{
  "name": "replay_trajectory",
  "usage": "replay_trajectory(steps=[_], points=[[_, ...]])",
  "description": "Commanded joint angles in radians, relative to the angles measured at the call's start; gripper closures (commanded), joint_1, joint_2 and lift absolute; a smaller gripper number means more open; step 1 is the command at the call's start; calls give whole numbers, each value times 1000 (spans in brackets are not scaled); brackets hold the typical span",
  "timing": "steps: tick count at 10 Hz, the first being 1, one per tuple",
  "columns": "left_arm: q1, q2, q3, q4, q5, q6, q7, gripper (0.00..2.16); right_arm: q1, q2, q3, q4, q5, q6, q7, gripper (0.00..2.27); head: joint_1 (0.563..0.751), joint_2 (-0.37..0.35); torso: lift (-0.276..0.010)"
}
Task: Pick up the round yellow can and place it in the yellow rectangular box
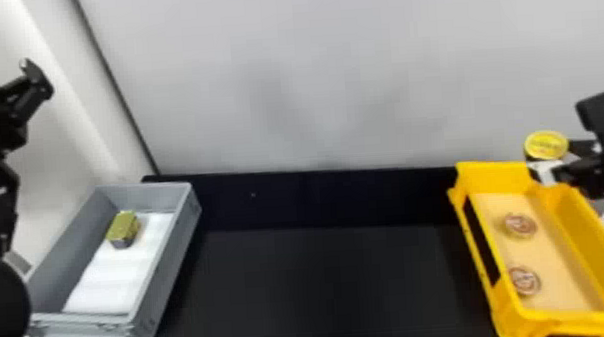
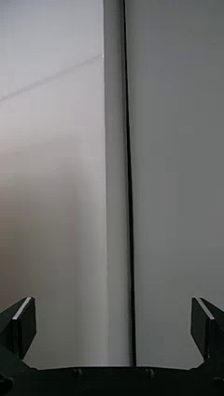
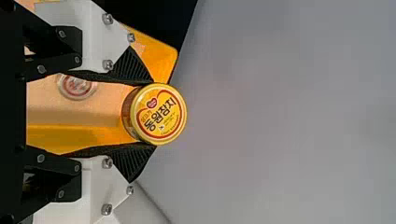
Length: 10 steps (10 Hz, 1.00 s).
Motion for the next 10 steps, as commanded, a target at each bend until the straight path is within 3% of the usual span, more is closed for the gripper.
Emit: replay_trajectory(steps=[1,5,7,10], points=[[2,0,7,-6,-1,2,0,45,44,-10,-51,-3,5,40,9,624,694,54,-3],[1,-2,4,-8,-4,2,-5,45,70,1,-32,68,-71,69,19,624,694,54,-3],[1,-2,4,-8,-4,2,-5,45,84,11,-20,92,-119,63,-24,624,694,54,-3],[1,-2,4,-8,-4,3,-8,45,91,4,-26,105,-123,67,-29,624,694,54,-3]])
